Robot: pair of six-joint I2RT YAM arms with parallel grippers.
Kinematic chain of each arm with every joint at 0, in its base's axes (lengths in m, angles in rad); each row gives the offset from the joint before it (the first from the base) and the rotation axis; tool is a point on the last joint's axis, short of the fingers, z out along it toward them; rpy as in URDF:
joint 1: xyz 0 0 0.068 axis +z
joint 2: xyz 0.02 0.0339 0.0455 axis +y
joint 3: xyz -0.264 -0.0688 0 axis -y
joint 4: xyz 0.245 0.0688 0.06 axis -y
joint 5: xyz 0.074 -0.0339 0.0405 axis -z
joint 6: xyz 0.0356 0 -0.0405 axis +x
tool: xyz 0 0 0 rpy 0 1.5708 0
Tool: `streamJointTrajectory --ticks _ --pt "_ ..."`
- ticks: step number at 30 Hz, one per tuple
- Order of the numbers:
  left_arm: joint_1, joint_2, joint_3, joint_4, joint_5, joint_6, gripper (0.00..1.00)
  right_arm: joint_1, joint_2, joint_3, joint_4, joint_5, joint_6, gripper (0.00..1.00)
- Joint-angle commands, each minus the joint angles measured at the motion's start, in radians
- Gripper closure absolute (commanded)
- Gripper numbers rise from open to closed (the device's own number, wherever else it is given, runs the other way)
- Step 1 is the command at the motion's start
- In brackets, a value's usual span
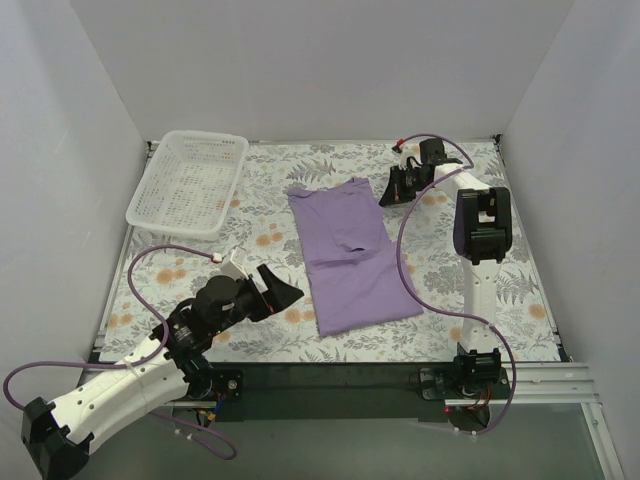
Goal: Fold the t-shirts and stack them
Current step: Fold the tshirt
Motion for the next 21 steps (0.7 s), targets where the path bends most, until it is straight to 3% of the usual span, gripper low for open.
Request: streamJointTrajectory --ticks 1,21 --pt "0.004 -0.013 0.018 -0.015 -0.026 0.011 0.13 -0.009 -0.031 -0.015 -0.071 0.002 -0.044 0.99" --pt "0.004 -0.05 0.011 -0.02 -0.028 0.011 0.13 -0.012 -0.145 -0.033 -0.042 -0.047 -0.039 0.99"
